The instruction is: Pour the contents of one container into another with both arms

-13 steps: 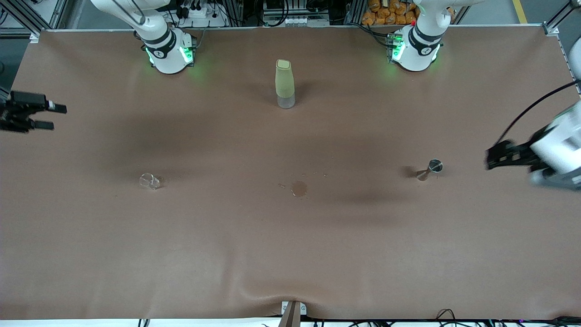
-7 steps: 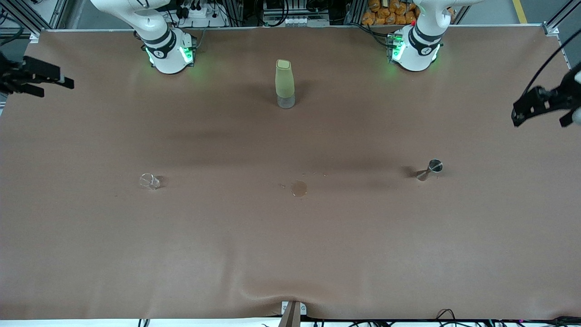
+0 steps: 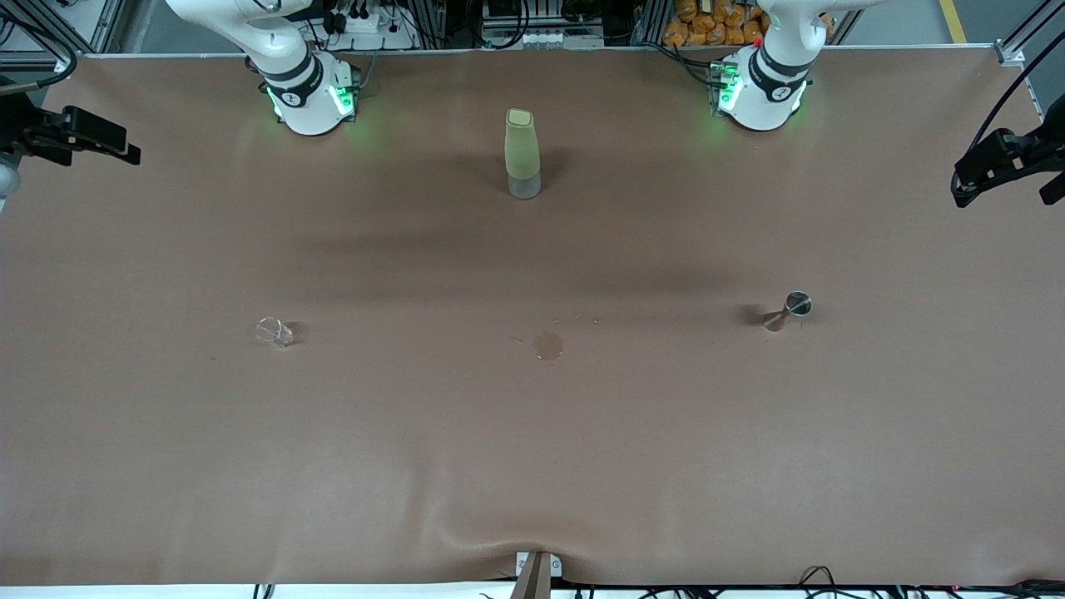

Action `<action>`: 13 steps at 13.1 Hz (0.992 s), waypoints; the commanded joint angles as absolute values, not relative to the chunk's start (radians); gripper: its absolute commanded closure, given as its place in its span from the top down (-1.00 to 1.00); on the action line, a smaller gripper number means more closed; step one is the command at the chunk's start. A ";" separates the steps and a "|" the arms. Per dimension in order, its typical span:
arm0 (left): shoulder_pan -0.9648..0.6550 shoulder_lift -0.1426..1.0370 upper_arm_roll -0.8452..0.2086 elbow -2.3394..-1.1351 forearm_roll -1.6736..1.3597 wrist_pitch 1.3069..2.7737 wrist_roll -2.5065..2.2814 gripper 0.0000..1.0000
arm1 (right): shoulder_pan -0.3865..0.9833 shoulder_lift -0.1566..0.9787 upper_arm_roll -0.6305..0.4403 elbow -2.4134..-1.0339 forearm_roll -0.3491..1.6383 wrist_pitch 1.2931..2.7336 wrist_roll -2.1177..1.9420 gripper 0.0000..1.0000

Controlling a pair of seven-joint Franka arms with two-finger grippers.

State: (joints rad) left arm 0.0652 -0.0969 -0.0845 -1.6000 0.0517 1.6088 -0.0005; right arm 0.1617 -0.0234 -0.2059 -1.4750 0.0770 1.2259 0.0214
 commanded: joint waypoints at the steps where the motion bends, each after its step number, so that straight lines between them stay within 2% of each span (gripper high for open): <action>1: 0.034 -0.092 -0.072 -1.592 0.037 1.589 -0.012 1.00 | 0.080 -0.026 -0.111 -1.466 0.044 1.239 0.048 1.00; 2: 0.019 -0.083 -0.058 -1.579 0.011 1.563 -0.014 1.00 | 0.019 -0.023 -0.039 -1.468 0.034 1.244 0.048 1.00; 3: 0.017 -0.081 -0.057 -1.575 -0.012 1.557 -0.040 1.00 | 0.008 -0.023 -0.017 -1.468 0.011 1.249 0.049 1.00; 6: -0.017 -0.077 -0.058 -1.568 -0.012 1.557 -0.153 1.00 | -0.044 -0.018 0.005 -1.471 0.020 1.256 0.051 1.00; 13: -0.017 -0.072 -0.052 -1.568 -0.011 1.555 -0.158 1.00 | -0.064 -0.015 -0.005 -1.477 0.011 1.282 0.037 1.00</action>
